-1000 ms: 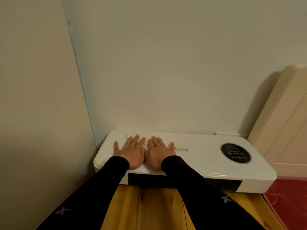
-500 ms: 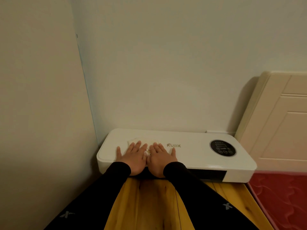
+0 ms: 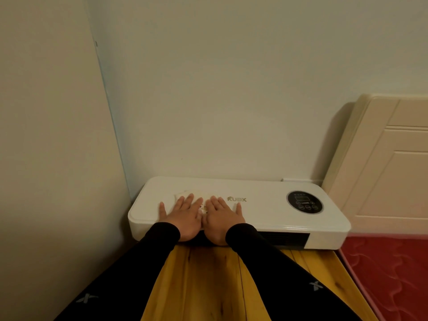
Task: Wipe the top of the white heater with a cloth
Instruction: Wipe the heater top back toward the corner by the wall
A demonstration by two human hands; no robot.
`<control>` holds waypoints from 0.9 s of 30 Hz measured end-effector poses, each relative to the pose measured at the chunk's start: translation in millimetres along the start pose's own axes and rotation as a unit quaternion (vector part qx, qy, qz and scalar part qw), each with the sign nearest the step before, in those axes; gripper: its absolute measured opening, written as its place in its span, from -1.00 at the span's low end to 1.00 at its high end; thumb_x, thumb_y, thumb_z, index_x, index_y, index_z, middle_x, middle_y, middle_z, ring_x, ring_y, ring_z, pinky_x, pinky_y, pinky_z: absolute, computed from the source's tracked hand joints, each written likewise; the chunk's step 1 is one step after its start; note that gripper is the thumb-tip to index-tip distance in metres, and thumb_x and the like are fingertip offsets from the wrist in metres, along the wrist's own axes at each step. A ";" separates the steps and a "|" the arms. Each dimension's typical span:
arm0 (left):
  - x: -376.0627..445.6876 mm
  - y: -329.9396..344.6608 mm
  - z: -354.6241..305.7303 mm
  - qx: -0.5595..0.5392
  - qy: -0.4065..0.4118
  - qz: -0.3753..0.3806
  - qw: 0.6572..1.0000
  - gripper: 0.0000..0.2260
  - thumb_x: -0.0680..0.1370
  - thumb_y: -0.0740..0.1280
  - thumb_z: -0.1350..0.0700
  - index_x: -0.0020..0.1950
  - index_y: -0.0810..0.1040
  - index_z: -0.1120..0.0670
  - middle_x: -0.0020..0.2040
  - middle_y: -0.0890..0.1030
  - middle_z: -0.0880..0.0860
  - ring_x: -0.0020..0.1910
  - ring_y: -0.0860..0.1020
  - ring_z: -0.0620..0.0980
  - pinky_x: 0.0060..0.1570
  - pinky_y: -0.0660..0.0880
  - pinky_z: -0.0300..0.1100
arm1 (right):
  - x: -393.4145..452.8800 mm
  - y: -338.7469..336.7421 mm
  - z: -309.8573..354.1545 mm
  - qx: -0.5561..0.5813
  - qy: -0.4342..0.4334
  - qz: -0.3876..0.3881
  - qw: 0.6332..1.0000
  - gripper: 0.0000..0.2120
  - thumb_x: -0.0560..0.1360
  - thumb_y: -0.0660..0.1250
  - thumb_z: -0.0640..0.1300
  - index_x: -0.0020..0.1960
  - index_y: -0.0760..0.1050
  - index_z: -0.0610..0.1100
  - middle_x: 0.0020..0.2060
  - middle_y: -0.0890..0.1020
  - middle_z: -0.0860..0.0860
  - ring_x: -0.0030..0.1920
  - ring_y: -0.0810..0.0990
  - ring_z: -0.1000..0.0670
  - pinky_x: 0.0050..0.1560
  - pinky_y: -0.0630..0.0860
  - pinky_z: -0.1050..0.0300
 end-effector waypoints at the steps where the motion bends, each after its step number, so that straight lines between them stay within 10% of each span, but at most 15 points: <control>1: 2.3 -0.3 -0.8 0.001 -0.001 -0.001 1.000 -0.50 0.66 -0.17 -0.13 0.61 -0.17 -0.19 0.63 -0.21 -0.11 0.60 -0.22 -0.04 0.44 -0.29 0.35 | 2.2 -0.1 -1.5 0.000 -0.001 0.000 1.000 -0.40 0.67 -0.15 0.08 0.64 -0.18 -0.12 0.63 -0.16 -0.03 0.61 -0.23 -0.03 0.51 -0.27 -0.34; 27: 84.4 -9.8 -10.6 -0.016 -0.001 -0.007 1.000 -0.51 0.66 -0.17 -0.11 0.60 -0.19 -0.22 0.62 -0.24 -0.14 0.59 -0.26 -0.08 0.43 -0.31 0.36 | 77.0 -18.0 -36.7 0.001 0.014 -0.023 1.000 -0.38 0.66 -0.13 0.10 0.64 -0.13 -0.11 0.64 -0.11 -0.01 0.62 -0.18 -0.01 0.50 -0.25 -0.37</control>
Point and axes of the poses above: each hand's wrist, its own x-axis towards the middle knuckle, its own y-axis out of the palm, z = x × y, the point moved 3 cm from there along x, towards the middle knuckle
